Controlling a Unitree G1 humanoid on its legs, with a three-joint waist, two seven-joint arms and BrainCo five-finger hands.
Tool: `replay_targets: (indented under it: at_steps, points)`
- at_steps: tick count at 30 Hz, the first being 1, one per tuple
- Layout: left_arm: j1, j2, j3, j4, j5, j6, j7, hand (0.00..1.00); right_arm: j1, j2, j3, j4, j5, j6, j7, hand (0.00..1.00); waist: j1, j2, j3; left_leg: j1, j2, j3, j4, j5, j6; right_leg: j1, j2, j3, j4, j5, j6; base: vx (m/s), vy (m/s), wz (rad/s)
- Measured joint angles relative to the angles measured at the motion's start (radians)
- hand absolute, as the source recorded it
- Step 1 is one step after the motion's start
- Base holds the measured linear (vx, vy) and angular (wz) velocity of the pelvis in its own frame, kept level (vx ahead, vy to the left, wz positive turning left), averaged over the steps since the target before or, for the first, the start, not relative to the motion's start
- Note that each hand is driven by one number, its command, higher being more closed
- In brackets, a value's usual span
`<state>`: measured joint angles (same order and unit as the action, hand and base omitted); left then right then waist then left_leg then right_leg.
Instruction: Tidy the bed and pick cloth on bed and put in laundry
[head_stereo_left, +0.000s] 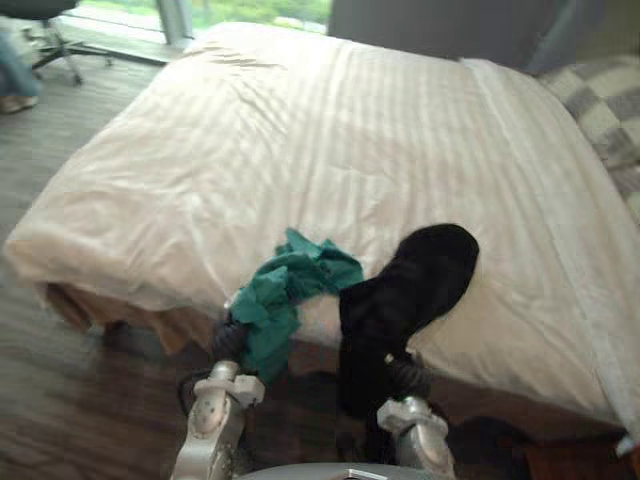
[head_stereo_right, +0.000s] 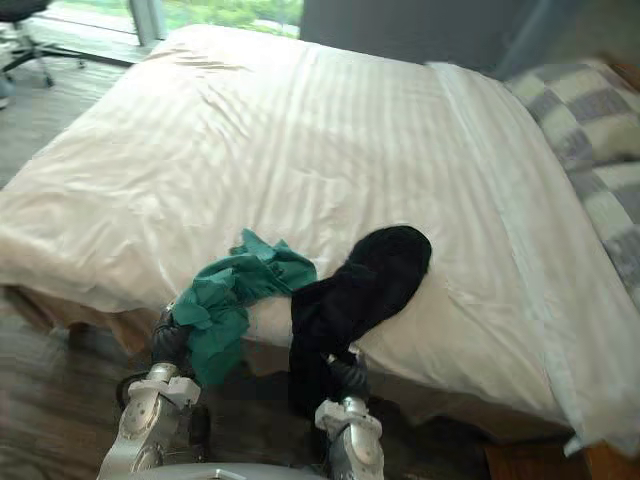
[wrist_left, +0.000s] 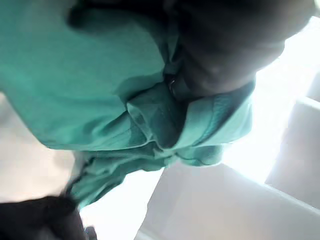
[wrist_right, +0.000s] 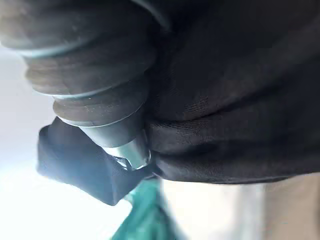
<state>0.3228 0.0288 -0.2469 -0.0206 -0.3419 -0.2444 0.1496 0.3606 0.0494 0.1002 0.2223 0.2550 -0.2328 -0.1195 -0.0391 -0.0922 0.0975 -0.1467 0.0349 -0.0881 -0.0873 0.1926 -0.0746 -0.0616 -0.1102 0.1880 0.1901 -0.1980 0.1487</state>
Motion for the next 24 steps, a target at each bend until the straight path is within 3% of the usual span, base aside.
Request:
replay_targets:
  at_steps: [2, 4, 5, 6, 7, 8, 10, 11, 12, 13, 14, 15, 16, 17, 18, 19, 20, 24]
  points:
    - [0.049, 0.005, 0.017, 0.046, 0.022, -0.007, 0.006, 1.0, -0.003, -0.001, 0.004, 0.069, -0.016, 0.001, -0.009, 1.0, 0.037, 0.013, 0.005, 0.005, 0.001, -0.034, 0.0, 0.0, -0.005, 0.021, 0.013, -0.032, 0.022, -0.018, -0.012, -0.05, -0.142, 0.81]
    - [0.097, -0.002, 0.051, 0.107, 0.045, 0.005, 0.007, 1.0, 0.009, -0.002, 0.005, 0.089, -0.018, 0.002, -0.037, 1.0, 0.037, 0.034, 0.006, -0.001, -0.003, -0.093, 0.0, -0.002, -0.008, 0.052, 0.014, -0.121, 0.02, -0.026, -0.02, -0.09, -0.11, 1.15]
    - [0.13, -0.003, 0.082, 0.104, 0.041, 0.005, -0.008, 1.0, 0.025, -0.001, 0.006, 0.084, -0.02, -0.001, -0.044, 1.0, 0.039, 0.044, 0.005, -0.022, -0.007, -0.135, 0.0, -0.025, -0.035, 0.073, 0.016, -0.188, 0.0, -0.024, -0.03, -0.09, -0.063, 1.57]
    - [0.151, 0.002, 0.116, 0.09, 0.038, 0.003, -0.011, 1.0, 0.044, 0.006, 0.005, 0.088, -0.024, -0.003, -0.044, 1.0, 0.058, 0.011, 0.012, -0.053, -0.023, -0.122, 0.011, -0.064, -0.02, 0.088, -0.022, -0.256, -0.041, -0.009, -0.048, -0.08, -0.013, 1.48]
    - [0.155, 0.0, 0.128, 0.085, 0.036, 0.003, -0.012, 1.0, 0.047, 0.007, 0.003, 0.091, -0.024, -0.004, -0.045, 1.0, 0.073, -0.001, 0.011, -0.072, -0.042, -0.101, 0.06, -0.057, 0.017, 0.093, -0.04, -0.283, -0.049, -0.004, -0.048, -0.02, -0.008, 1.35]
    - [0.193, -0.022, 0.129, 0.057, 0.029, 0.002, -0.014, 1.0, 0.063, -0.014, 0.007, 0.064, -0.025, -0.005, -0.044, 1.0, 0.106, 0.061, 0.03, -0.098, -0.057, -0.099, 0.169, -0.034, 0.025, 0.099, -0.018, -0.32, -0.033, -0.01, -0.041, -0.03, 0.005, 1.43]
    - [0.229, -0.048, 0.137, 0.014, 0.028, -0.002, -0.023, 1.0, 0.076, -0.034, 0.034, 0.041, -0.026, -0.003, -0.039, 1.0, 0.097, 0.093, 0.026, -0.121, -0.058, -0.095, 0.077, -0.032, 0.021, 0.077, -0.036, -0.421, -0.002, -0.015, -0.026, -0.05, -0.008, 1.65]
    - [0.22, -0.07, 0.143, 0.007, 0.019, -0.003, -0.024, 1.0, 0.067, -0.036, 0.039, 0.018, -0.027, -0.002, -0.037, 1.0, 0.098, 0.093, 0.034, -0.141, -0.042, 0.039, 0.058, -0.095, 0.126, 0.091, -0.047, -0.485, -0.023, 0.008, -0.031, -0.04, 0.044, 1.61]
    - [0.204, -0.085, 0.166, 0.01, 0.013, -0.007, -0.024, 1.0, 0.043, -0.032, 0.046, 0.026, -0.027, -0.002, -0.036, 1.0, 0.102, 0.069, 0.053, -0.188, -0.013, 0.264, 0.13, -0.153, 0.185, 0.097, -0.087, -0.526, -0.051, 0.018, -0.026, -0.01, 0.108, 1.47]
    - [0.196, -0.095, 0.171, 0.02, 0.009, -0.009, -0.024, 1.0, 0.029, -0.035, 0.047, 0.032, -0.028, 0.002, -0.035, 1.0, 0.105, 0.078, 0.056, -0.211, 0.025, 0.372, 0.2, -0.174, 0.203, 0.103, -0.093, -0.549, -0.05, 0.02, -0.016, 0.0, 0.079, 1.04]
    - [0.205, -0.107, 0.164, 0.044, 0.007, -0.007, -0.024, 1.0, 0.023, -0.049, 0.047, 0.026, -0.028, 0.008, -0.035, 1.0, 0.114, 0.128, 0.052, -0.205, 0.075, 0.487, 0.246, -0.201, 0.194, 0.125, -0.068, -0.588, -0.028, 0.016, -0.007, 0.02, 0.043, 1.23]
    - [0.2, -0.111, 0.141, 0.073, 0.007, -0.006, -0.025, 1.0, 0.028, -0.077, 0.053, 0.031, -0.033, 0.018, -0.034, 1.0, 0.094, 0.141, 0.052, -0.202, 0.085, 0.519, 0.255, -0.215, 0.186, 0.153, -0.073, -0.645, -0.017, 0.012, -0.021, 0.02, 0.032, 1.7]
    - [0.168, -0.092, 0.14, 0.105, 0.007, -0.013, -0.026, 1.0, 0.026, -0.07, 0.054, 0.035, -0.066, 0.021, -0.029, 1.0, 0.093, 0.11, 0.044, -0.206, 0.061, 0.565, 0.273, -0.276, 0.166, 0.171, -0.117, -0.691, -0.053, -0.032, -0.095, 0.04, 0.105, 1.7]
    - [0.146, -0.078, 0.142, 0.128, 0.007, -0.016, -0.028, 1.0, 0.021, -0.061, 0.047, 0.037, -0.07, 0.016, -0.023, 1.0, 0.096, 0.084, 0.043, -0.238, 0.058, 0.583, 0.346, -0.298, 0.184, 0.172, -0.144, -0.716, -0.054, -0.042, -0.055, 0.06, 0.12, 1.19]
    - [0.112, -0.057, 0.156, 0.196, 0.007, -0.015, -0.027, 1.0, -0.002, -0.051, 0.04, 0.059, -0.075, 0.021, -0.02, 1.0, 0.107, 0.083, 0.046, -0.261, 0.113, 0.565, 0.6, -0.319, 0.22, 0.177, -0.159, -0.745, -0.022, -0.05, -0.03, 0.08, 0.083, 0.61]
    - [0.125, -0.054, 0.156, 0.212, 0.007, -0.015, -0.027, 1.0, 0.003, -0.054, 0.042, 0.059, -0.076, 0.021, -0.019, 1.0, 0.107, 0.093, 0.043, -0.226, 0.126, 0.55, 0.593, -0.308, 0.183, 0.195, -0.136, -0.751, -0.026, -0.05, -0.014, 0.13, 0.08, 0.95]
    - [0.109, -0.041, 0.156, 0.252, 0.007, -0.011, -0.026, 1.0, 0.0, -0.047, 0.033, 0.081, -0.078, 0.03, -0.018, 1.0, 0.076, 0.081, 0.037, -0.209, 0.069, 0.482, 0.53, -0.291, 0.138, 0.239, -0.146, -0.791, -0.03, -0.034, 0.006, 0.13, 0.053, 0.95]
    - [0.073, -0.01, 0.147, 0.274, 0.011, 0.002, -0.026, 1.0, -0.005, -0.02, 0.008, 0.079, -0.086, 0.044, -0.015, 1.0, 0.084, 0.057, 0.041, -0.165, -0.037, 0.363, 0.355, -0.216, 0.18, 0.24, -0.169, -0.881, 0.051, 0.09, -0.036, 0.19, 0.092, 1.12]
